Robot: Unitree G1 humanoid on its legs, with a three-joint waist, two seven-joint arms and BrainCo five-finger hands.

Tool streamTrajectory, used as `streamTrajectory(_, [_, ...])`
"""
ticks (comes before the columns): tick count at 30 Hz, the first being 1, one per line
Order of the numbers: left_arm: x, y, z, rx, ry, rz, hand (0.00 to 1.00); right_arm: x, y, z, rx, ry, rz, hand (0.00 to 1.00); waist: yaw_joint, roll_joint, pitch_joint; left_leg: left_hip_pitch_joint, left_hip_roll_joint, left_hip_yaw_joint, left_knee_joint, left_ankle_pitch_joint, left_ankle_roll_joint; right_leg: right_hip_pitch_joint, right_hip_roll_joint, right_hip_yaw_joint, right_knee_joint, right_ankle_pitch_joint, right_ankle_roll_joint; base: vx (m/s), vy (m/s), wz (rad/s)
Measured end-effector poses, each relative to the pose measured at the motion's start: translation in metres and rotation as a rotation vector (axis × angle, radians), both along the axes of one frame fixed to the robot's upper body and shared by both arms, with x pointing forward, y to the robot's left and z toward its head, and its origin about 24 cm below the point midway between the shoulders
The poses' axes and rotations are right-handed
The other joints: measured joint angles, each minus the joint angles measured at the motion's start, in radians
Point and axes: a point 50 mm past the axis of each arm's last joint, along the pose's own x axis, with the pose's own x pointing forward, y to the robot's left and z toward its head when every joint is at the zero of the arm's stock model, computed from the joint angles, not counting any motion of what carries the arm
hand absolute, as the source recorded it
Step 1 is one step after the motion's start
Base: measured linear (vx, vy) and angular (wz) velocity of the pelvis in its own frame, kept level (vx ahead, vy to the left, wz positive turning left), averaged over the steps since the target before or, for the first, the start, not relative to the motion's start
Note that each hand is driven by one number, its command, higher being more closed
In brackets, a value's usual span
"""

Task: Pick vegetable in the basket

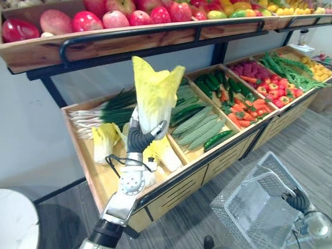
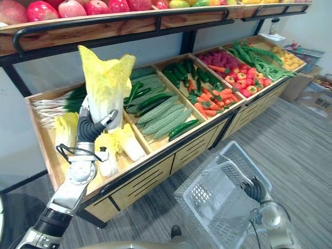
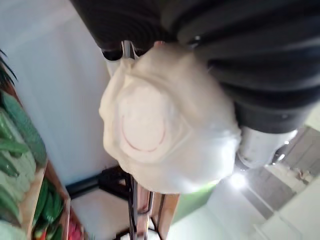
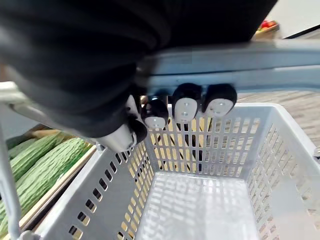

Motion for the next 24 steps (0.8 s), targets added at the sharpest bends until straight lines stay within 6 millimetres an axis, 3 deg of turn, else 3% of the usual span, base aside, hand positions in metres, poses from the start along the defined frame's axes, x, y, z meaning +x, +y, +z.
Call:
streamTrajectory(8, [-0.019, -0.049, -0.019, 0.206, 0.081, -0.447, 1.00, 0.031, 0.025, 0.027, -0.002, 0.033, 0.264, 1.00, -0.017, 0.005, 0.000, 0.001, 0.029, 0.091, 0.140, -0.104, 0.001, 0.001, 0.008, 0.023, -0.004, 0.031, -0.017, 0.02, 0.016, -0.34])
streamTrajectory(15, [-0.041, -0.095, -0.013, 0.349, 0.052, -0.863, 1.00, 0.044, 0.033, 0.059, -0.086, 0.043, 0.437, 1.00, -0.023, 0.034, 0.001, -0.014, 0.073, 0.148, 0.244, -0.164, -0.013, -0.003, 0.019, -0.008, 0.007, 0.018, -0.032, -0.04, -0.030, -0.21])
streamTrajectory(19, [-0.058, -0.112, -0.023, 0.419, 0.082, -1.038, 1.00, 0.043, 0.031, 0.066, -0.193, 0.145, 0.536, 1.00, -0.023, 0.051, -0.004, -0.014, 0.091, 0.166, 0.261, -0.178, -0.034, -0.021, 0.030, -0.019, 0.039, -0.007, -0.042, -0.01, -0.038, -0.11])
streamTrajectory(24, [-0.070, -0.118, -0.033, 0.479, 0.120, -1.132, 1.00, 0.040, 0.027, 0.067, -0.245, 0.240, 0.586, 1.00, -0.025, 0.055, -0.006, -0.027, 0.100, 0.171, 0.273, -0.180, -0.039, -0.040, 0.036, -0.021, 0.053, -0.010, -0.046, -0.02, -0.018, -0.05])
